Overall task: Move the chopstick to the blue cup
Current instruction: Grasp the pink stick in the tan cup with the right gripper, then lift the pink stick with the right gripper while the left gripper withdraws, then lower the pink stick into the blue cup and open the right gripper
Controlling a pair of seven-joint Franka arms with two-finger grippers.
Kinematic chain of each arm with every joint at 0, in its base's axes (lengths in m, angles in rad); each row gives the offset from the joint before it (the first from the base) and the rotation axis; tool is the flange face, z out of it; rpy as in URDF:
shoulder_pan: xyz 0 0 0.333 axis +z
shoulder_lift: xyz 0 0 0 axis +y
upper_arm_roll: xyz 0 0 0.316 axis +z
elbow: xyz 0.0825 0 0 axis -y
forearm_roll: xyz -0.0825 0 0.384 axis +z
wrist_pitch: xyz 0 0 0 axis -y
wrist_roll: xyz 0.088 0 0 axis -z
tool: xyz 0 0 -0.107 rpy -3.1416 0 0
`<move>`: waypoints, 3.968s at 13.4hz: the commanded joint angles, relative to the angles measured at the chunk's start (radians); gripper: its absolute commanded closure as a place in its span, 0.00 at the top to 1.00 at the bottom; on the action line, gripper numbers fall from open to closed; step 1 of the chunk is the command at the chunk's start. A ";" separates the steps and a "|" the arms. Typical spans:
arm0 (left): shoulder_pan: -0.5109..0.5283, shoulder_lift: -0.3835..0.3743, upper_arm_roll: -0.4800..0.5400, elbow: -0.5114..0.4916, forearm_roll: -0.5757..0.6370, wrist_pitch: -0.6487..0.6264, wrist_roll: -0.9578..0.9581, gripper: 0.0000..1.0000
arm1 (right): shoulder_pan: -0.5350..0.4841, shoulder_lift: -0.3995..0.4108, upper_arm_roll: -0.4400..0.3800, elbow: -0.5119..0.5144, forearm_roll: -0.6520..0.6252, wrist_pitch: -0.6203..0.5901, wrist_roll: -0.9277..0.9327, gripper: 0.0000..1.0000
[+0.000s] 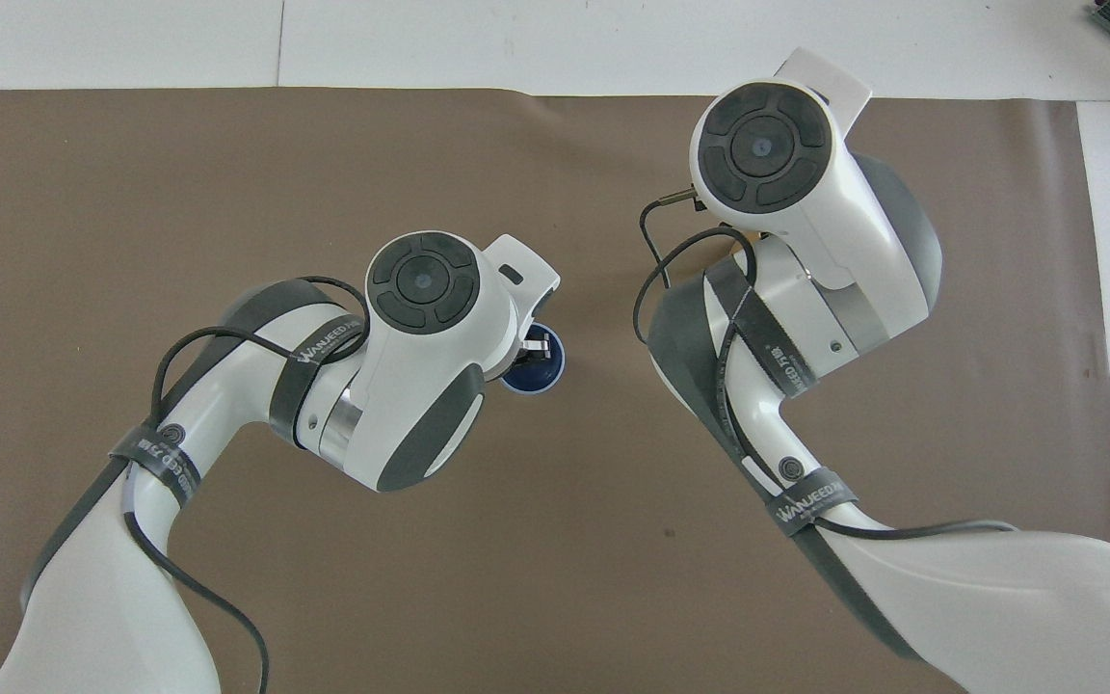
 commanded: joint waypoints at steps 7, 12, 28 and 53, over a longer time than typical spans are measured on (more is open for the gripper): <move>-0.057 0.043 0.017 -0.013 0.023 0.074 -0.093 0.25 | -0.158 -0.256 0.012 -0.070 0.335 -0.010 -0.008 0.00; -0.052 0.038 0.025 -0.004 0.023 0.051 -0.102 0.99 | -0.191 -0.309 0.009 -0.098 0.447 -0.039 -0.024 0.00; 0.481 -0.301 0.031 0.022 0.016 -0.366 0.615 1.00 | 0.104 -0.312 0.018 -0.167 0.570 0.012 0.170 0.00; 0.572 -0.322 0.031 0.095 0.016 -0.481 0.697 1.00 | 0.107 -0.384 0.009 -0.377 0.449 0.207 0.153 1.00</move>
